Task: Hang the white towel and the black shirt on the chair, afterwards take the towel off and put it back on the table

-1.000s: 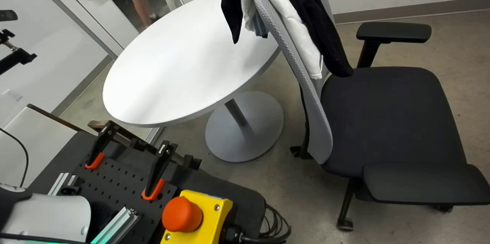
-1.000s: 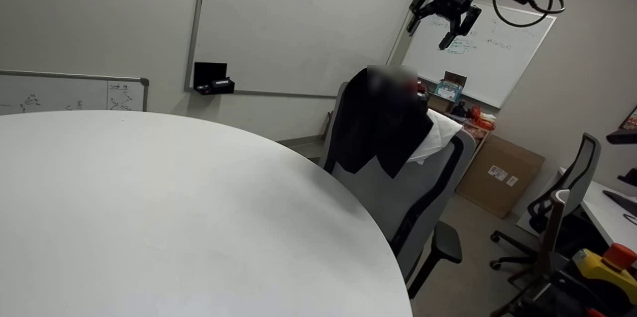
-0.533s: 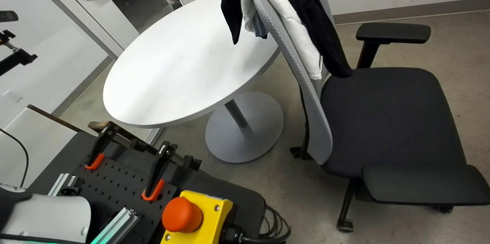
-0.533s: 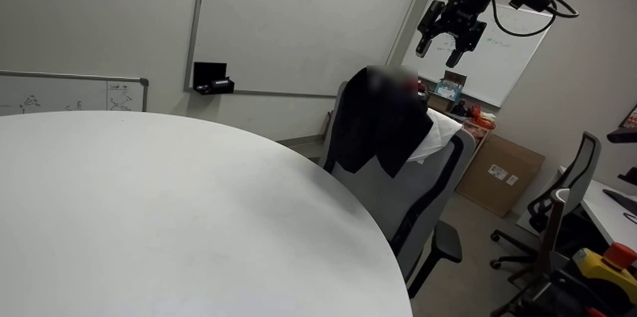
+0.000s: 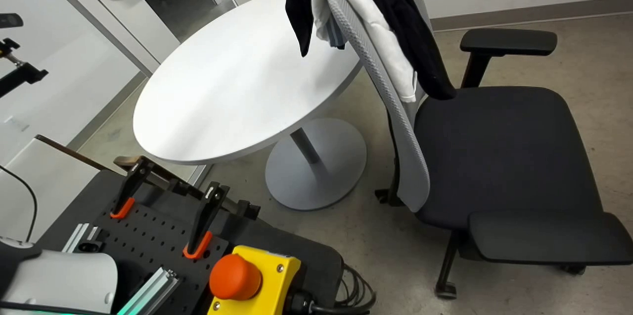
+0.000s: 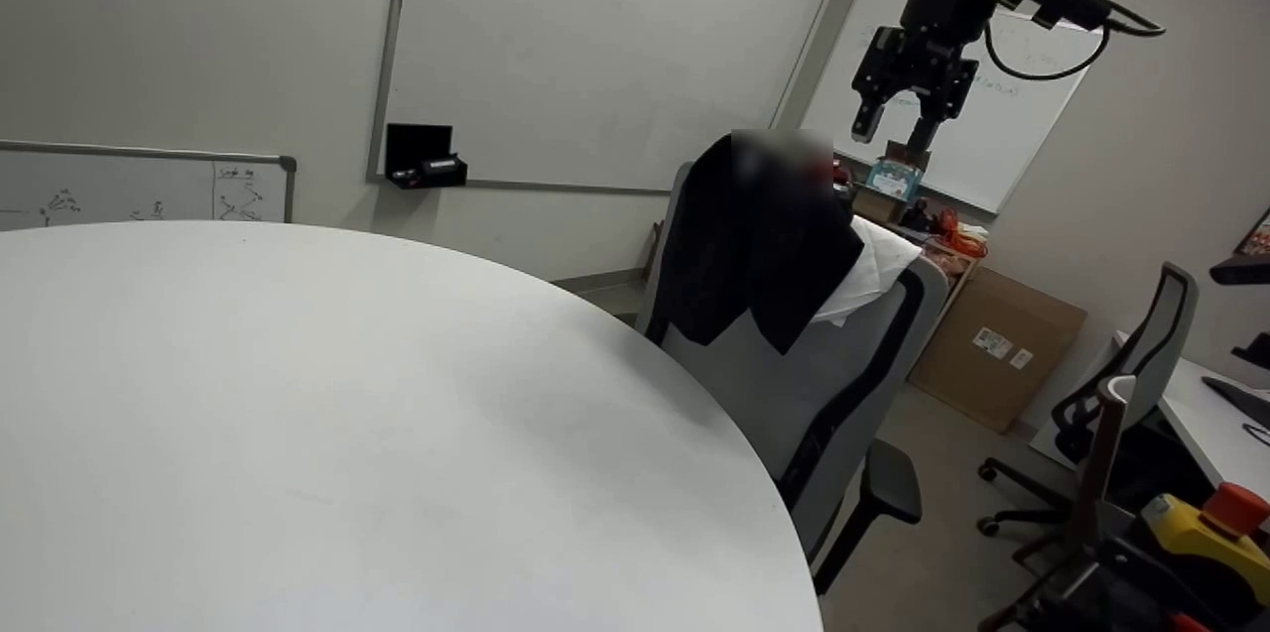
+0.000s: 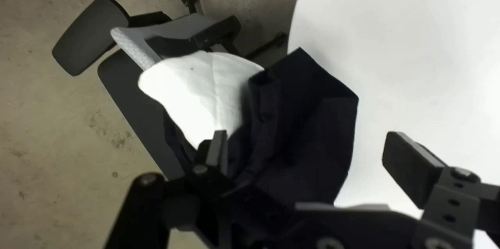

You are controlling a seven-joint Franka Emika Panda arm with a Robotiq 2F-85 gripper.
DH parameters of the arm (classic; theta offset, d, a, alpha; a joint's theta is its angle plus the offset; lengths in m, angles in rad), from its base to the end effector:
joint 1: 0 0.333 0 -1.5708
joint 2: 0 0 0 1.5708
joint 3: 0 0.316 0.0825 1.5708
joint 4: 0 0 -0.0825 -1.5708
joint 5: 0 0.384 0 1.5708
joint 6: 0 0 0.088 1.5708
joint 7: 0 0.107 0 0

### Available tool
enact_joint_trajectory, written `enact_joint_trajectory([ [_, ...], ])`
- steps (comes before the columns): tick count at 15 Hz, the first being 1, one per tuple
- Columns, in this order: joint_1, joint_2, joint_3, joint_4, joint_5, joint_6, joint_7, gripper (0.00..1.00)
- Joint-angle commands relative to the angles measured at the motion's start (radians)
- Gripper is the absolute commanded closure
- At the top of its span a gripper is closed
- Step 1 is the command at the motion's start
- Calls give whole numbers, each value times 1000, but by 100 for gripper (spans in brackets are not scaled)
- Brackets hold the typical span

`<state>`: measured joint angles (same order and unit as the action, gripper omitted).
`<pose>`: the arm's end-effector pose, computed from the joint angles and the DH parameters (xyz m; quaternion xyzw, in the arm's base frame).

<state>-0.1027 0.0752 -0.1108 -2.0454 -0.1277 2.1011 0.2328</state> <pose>0.5487 -0.1244 0.4035 0.9802 -0.1887 -0.0091 0.0590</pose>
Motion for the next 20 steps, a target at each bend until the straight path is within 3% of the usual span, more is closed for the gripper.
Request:
enact_joint_trajectory([
  [1, -21, 37, -27, 40, -67, -122, -74, 0],
  [6, -48, 83, -67, 56, -243, -166, -79, 0],
  [12, -56, 156, -80, 13, -387, -6, -130, 0],
  [17, -54, 222, -84, 13, -428, 73, -174, 0],
  [20, -58, 217, -69, 15, -380, 42, -258, 0],
])
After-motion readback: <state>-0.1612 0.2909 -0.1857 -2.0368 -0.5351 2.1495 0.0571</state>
